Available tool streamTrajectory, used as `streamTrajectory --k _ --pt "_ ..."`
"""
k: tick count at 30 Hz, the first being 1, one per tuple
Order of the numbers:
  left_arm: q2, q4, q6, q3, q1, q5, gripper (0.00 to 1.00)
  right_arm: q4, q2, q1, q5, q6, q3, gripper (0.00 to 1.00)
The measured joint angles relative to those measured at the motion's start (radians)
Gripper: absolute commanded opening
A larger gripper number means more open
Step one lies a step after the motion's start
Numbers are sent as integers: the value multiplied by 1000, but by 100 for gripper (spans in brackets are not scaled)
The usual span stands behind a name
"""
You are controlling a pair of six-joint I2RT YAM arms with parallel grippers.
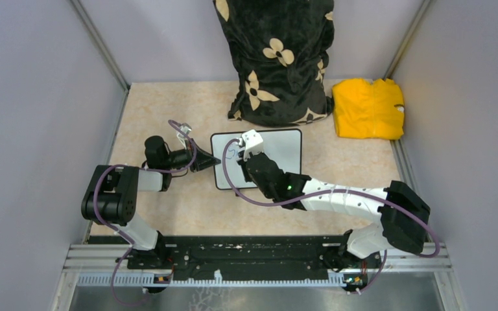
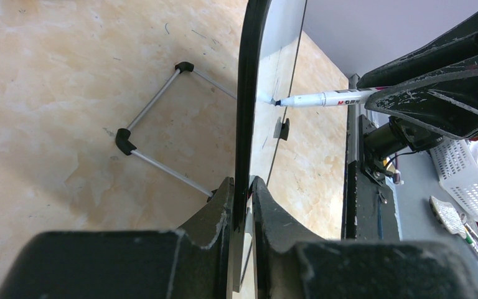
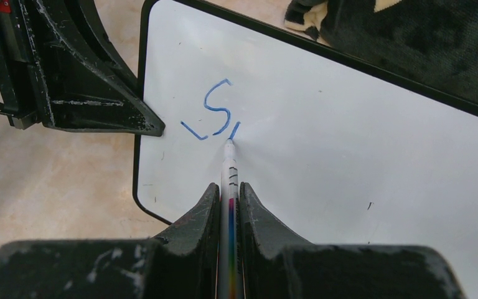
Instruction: Write a sentence on the whiteboard
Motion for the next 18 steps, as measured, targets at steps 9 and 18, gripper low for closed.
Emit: streamTrajectory --k 9,18 --pt "0 -1 0 0 0 0 0 1 0 -8 3 -8 16 0" --pt "0 -8 1 4 0 0 0 1 0 -14 7 -8 20 0"
